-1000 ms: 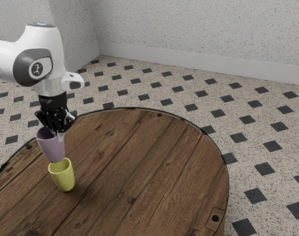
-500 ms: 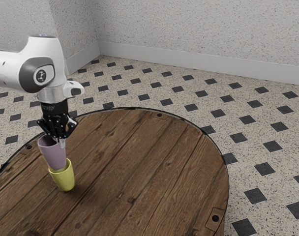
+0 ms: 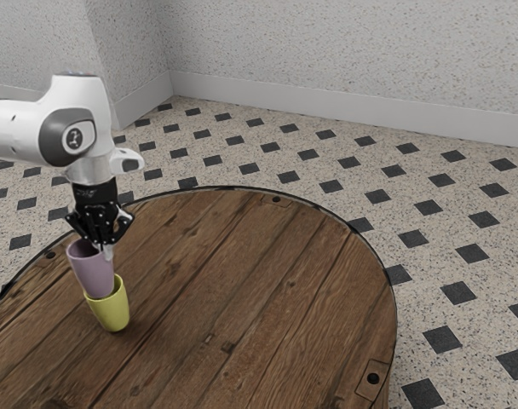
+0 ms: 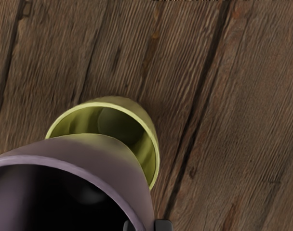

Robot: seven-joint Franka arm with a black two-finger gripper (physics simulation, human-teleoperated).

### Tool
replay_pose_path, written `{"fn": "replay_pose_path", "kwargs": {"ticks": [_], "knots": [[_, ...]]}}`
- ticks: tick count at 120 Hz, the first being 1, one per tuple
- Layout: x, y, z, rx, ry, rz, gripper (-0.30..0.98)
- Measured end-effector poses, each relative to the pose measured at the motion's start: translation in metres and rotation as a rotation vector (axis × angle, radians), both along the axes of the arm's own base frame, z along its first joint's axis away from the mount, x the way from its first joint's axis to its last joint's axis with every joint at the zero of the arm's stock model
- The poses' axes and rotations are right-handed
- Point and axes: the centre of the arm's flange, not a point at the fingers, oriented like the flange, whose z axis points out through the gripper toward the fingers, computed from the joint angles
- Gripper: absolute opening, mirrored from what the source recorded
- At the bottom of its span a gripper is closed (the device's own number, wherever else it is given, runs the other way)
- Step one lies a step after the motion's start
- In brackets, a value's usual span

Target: Place the right cup onto the left cup

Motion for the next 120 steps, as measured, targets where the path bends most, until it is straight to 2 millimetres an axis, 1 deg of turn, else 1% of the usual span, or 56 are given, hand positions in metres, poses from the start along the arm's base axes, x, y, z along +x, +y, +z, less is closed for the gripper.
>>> {"fn": "replay_pose_path", "kwargs": {"ticks": [16, 33, 42, 50, 54, 61, 72, 78, 90, 103, 107, 116, 120], "knots": [[0.012, 0.006, -0.013, -0.008, 0.008, 0.001, -0.10], [0.017, 0.016, -0.028, -0.013, 0.017, 0.015, -0.10], [0.018, 0.019, -0.029, -0.016, 0.015, 0.027, 0.05], [0.017, 0.021, -0.025, -0.014, 0.008, 0.037, 0.20], [0.015, 0.021, -0.019, -0.011, 0.002, 0.041, 0.26], [0.012, 0.016, -0.004, -0.003, -0.017, 0.039, 0.36], [0.012, -0.009, 0.024, 0.009, -0.052, 0.001, 0.48], [0.014, -0.019, 0.037, 0.010, -0.065, -0.015, 0.52], [0.019, -0.035, 0.058, -0.004, -0.083, -0.048, 0.58], [0.028, -0.062, 0.088, -0.019, -0.109, -0.121, 0.62], [0.031, -0.070, 0.095, -0.024, -0.112, -0.145, 0.63], [0.044, -0.084, 0.110, -0.024, -0.123, -0.196, 0.65], [0.053, -0.089, 0.117, -0.019, -0.130, -0.215, 0.65]]}}
